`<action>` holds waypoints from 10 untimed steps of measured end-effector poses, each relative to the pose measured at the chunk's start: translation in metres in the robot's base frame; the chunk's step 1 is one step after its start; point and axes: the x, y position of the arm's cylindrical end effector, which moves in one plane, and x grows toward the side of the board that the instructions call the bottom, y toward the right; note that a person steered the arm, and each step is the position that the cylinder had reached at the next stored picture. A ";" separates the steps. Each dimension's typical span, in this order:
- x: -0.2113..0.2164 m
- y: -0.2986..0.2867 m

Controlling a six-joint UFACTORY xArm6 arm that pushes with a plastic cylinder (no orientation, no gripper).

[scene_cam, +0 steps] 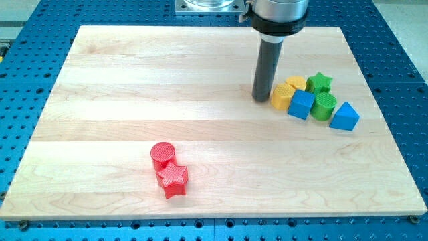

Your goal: Place the red blocks to the bottom center of the board

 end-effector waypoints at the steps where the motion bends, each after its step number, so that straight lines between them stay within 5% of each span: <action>1: 0.044 -0.066; 2: 0.101 -0.145; 4: 0.126 -0.213; 5: 0.169 -0.208; 8: 0.181 -0.139; 10: 0.209 -0.239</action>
